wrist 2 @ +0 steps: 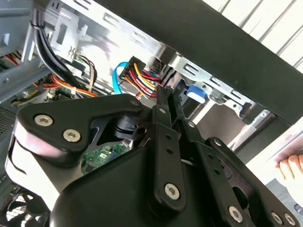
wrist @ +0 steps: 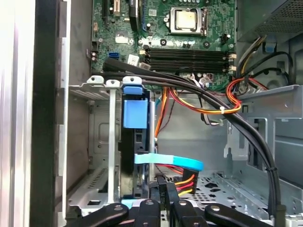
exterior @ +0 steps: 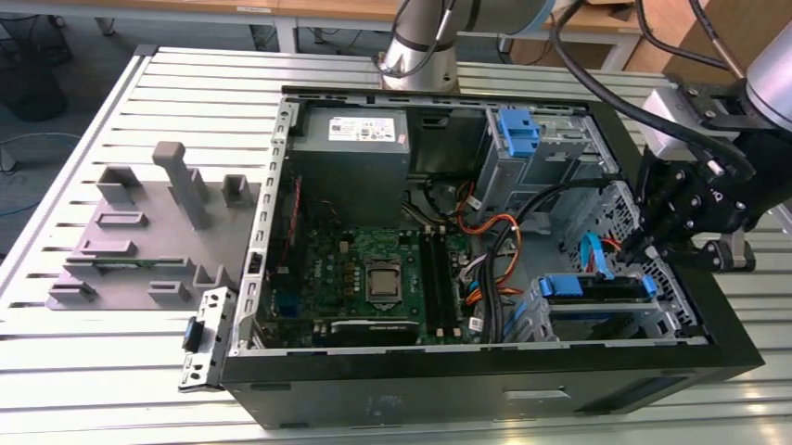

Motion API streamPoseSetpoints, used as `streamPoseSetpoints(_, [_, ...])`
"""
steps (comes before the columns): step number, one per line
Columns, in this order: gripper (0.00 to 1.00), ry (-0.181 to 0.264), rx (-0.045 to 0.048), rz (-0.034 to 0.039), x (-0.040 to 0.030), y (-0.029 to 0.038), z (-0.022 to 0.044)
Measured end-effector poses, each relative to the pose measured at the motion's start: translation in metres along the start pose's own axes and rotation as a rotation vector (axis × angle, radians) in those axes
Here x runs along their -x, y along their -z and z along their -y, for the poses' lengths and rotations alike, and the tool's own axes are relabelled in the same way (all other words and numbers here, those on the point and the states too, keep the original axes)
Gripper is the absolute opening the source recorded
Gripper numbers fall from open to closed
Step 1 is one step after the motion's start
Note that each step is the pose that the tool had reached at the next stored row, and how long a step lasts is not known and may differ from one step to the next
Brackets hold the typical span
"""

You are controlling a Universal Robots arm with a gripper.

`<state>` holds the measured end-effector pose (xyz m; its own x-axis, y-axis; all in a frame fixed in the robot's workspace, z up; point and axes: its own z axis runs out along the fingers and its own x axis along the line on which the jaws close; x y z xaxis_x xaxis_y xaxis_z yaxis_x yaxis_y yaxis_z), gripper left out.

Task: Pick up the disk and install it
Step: 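Insert the second disk wire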

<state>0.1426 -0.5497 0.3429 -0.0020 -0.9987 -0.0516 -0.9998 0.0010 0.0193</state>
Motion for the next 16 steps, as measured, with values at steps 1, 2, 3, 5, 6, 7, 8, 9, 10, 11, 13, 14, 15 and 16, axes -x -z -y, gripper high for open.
streamPoseSetpoints(1, [0.17,0.0,-0.0011,0.0001,-0.0012,-0.0008,-0.0007])
streamPoseSetpoints(2, [0.17,0.0,-0.0021,0.0002,-0.0021,-0.0014,-0.0014])
streamPoseSetpoints(3, [0.17,0.0,-0.0028,0.0003,-0.0028,-0.0018,-0.002])
streamPoseSetpoints(5, [0.17,0.002,-0.0042,0.0008,-0.0044,-0.0025,-0.0034])
streamPoseSetpoints(6, [0.17,0.003,-0.0048,0.0012,-0.0051,-0.0029,-0.0042])
streamPoseSetpoints(7, [0.17,0.005,-0.0051,0.0015,-0.0056,-0.0035,-0.0048])
streamPoseSetpoints(8, [0.17,0.009,-0.0051,0.0014,-0.0061,-0.004,-0.0053])
streamPoseSetpoints(9, [0.17,0.013,-0.0051,0.0012,-0.0064,-0.0044,-0.0055])
streamPoseSetpoints(10, [0.17,0.017,-0.0048,0.0011,-0.0065,-0.0049,-0.0057])
streamPoseSetpoints(11, [0.17,0.022,-0.0045,0.0009,-0.0067,-0.0052,-0.0058])
streamPoseSetpoints(13, [0.17,0.029,-0.0042,0.0009,-0.0071,-0.0058,-0.0061])
streamPoseSetpoints(14, [0.17,0.031,-0.0041,0.0009,-0.0072,-0.0059,-0.0063])
streamPoseSetpoints(15, [0.17,0.031,-0.004,0.0008,-0.0072,-0.0059,-0.0063])
streamPoseSetpoints(16, [0.17,0.031,-0.004,0.0008,-0.0072,-0.0059,-0.0063])
